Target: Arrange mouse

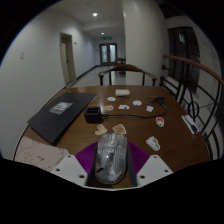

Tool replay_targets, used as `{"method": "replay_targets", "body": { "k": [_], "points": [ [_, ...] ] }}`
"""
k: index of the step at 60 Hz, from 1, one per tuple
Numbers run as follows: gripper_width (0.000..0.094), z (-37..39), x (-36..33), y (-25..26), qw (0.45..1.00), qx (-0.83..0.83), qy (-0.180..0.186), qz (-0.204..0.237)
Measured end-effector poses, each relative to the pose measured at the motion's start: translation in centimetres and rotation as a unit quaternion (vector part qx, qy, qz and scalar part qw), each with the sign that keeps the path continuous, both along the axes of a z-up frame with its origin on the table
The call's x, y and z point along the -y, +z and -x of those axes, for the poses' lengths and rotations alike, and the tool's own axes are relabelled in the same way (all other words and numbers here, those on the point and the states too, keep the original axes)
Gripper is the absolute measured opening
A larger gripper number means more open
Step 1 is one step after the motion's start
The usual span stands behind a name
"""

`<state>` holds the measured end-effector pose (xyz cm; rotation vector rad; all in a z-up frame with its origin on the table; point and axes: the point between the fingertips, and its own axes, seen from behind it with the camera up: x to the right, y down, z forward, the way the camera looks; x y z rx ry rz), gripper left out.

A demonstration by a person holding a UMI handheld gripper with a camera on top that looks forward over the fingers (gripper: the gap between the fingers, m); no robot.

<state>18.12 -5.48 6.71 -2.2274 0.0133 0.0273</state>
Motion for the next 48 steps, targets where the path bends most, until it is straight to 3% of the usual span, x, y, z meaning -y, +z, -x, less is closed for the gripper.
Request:
{"method": "replay_targets", "body": {
  "k": [8,17,22,26,31,36,42,48],
  "points": [
    [0.0357,-2.1,2.6,1.7,0.999,-0.031,-0.003,0.008],
    [0.0351,0.4,6.7,13.9,0.994,-0.037,0.020,-0.098],
    [0.0353,4.9,8.9,16.1,0.991,-0.039,0.050,-0.114],
    [0.0350,8.4,10.4,13.7,0.991,-0.037,0.077,-0.100],
    [0.0350,12.0,12.6,8.0,0.993,-0.033,0.102,-0.049],
    [0.0350,12.3,13.9,3.0,0.994,-0.022,0.105,-0.004],
    [0.0357,12.0,14.4,0.4,0.994,0.003,0.106,0.022],
    [0.0512,11.4,13.7,-0.5,0.992,0.024,0.120,0.028]
  ]
}}
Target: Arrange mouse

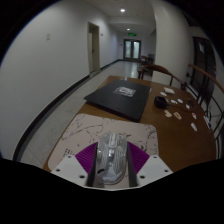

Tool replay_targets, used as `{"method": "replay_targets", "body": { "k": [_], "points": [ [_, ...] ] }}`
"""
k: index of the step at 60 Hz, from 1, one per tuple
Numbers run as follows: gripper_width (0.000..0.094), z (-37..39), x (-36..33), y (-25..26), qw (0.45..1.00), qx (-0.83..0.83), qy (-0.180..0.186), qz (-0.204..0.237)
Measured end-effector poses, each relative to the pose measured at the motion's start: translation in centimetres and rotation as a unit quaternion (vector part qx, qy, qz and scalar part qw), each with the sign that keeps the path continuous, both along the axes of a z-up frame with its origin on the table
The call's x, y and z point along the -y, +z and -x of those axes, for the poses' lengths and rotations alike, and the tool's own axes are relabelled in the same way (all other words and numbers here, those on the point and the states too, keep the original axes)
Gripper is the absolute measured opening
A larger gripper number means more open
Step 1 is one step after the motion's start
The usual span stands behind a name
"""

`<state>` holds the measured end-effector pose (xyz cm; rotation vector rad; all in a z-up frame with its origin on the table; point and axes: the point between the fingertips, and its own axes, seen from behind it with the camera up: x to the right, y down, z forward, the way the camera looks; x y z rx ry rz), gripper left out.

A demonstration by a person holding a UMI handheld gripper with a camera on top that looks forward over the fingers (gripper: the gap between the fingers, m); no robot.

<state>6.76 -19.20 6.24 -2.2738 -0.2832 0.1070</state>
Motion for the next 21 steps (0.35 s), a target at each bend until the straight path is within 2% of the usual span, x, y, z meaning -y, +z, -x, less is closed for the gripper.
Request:
{"method": "replay_targets", "body": {
  "k": [3,7,9,11,21],
  "points": [
    [0.0597,0.3,1.1,0.4,0.999,0.013,0.029,0.009],
    [0.0835,0.5,2.7,1.8,0.998,0.015,0.063,0.012],
    [0.0874,0.0,3.3,2.3,0.997,0.013,0.076,0.006],
    [0.0841,-0.6,4.1,3.2,0.997,0.012,0.082,0.001],
    [0.0846,-5.9,7.6,6.0,0.996,-0.011,0.091,-0.016]
  ]
}}
